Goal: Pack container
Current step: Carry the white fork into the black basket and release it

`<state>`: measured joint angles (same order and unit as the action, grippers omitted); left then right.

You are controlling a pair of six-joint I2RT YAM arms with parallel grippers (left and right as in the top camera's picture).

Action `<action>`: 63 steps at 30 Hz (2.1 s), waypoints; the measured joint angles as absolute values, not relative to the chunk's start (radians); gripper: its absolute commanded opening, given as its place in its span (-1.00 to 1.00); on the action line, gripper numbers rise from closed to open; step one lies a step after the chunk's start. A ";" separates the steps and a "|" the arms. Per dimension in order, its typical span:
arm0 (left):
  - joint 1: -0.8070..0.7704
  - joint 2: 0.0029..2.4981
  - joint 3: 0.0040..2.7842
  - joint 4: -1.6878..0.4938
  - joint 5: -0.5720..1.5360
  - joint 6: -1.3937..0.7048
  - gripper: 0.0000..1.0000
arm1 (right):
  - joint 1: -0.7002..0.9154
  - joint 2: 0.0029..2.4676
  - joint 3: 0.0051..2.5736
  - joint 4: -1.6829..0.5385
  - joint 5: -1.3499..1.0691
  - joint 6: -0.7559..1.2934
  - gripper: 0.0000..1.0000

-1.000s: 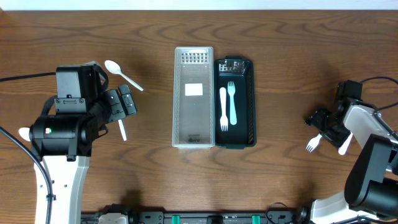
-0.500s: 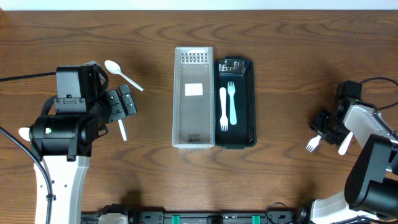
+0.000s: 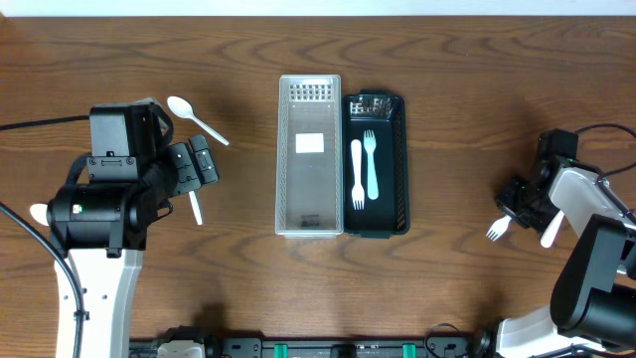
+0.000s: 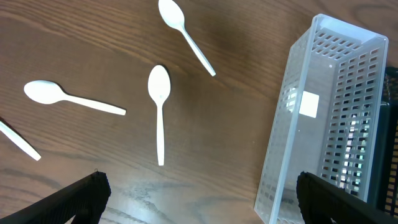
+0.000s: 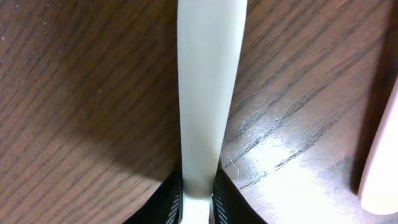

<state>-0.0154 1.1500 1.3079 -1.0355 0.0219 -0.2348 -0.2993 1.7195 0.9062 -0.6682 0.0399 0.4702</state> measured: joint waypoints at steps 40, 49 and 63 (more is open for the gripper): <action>-0.015 1.150 1.308 -1.036 0.022 -0.235 0.96 | 0.430 1.779 1.339 -0.839 0.003 0.495 -0.80; -0.015 1.150 1.308 -1.036 0.022 -0.235 0.96 | 0.447 1.805 1.339 -0.807 -0.029 0.461 -0.12; -0.015 1.150 1.308 -1.036 0.022 -0.235 0.96 | 0.148 1.644 1.444 -1.058 0.109 0.564 0.64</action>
